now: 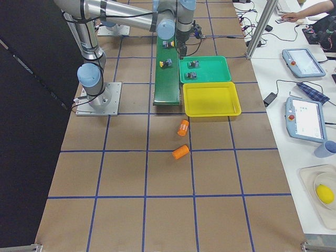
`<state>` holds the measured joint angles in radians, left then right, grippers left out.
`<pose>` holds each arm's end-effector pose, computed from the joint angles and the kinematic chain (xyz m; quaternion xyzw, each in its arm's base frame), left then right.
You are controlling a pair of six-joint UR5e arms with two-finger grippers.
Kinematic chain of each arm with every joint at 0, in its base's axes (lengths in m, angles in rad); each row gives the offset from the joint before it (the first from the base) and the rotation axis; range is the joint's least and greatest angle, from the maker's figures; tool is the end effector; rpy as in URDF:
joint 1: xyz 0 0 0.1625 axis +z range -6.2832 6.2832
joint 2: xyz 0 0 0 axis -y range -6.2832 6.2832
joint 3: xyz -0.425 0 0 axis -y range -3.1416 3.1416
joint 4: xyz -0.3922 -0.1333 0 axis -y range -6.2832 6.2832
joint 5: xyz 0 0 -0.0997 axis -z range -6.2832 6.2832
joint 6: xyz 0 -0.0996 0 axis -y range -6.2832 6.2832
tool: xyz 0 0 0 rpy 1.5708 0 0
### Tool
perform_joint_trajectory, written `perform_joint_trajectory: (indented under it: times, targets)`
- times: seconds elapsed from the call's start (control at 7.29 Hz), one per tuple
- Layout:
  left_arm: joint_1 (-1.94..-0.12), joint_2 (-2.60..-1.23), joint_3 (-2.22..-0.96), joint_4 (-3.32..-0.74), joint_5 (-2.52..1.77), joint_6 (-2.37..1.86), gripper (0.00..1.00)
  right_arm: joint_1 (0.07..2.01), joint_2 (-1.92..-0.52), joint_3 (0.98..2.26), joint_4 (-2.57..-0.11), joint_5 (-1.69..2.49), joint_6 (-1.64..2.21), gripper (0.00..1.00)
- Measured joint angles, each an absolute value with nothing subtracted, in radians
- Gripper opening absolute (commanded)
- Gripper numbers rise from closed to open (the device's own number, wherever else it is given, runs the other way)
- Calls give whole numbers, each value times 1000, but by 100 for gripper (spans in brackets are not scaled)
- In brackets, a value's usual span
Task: Sort buttons by color to trays
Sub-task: 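Lower the right gripper onto a yellow-capped switch on the belt and grasp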
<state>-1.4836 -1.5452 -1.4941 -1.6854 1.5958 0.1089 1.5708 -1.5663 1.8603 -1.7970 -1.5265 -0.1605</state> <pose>-0.0887 -0.4873 0.5266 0.0109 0.9998 0.0073 0.0118 0.1377 -0.4700 0.3678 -0.0794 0.9960 0.0320 0.0248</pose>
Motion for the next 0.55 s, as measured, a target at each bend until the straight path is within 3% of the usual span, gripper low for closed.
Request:
perform_joint_trajectory:
  times: [0.27, 0.55]
  targets:
    - [-1483, -1545, -1496, -1685, 1596, 110, 100, 1556, -1637, 2057, -1963, -1527, -149, 100]
    - [-1484, -1545, -1497, -1685, 1596, 109, 100, 1554, -1648, 2145, -2079, -1524, -143, 100]
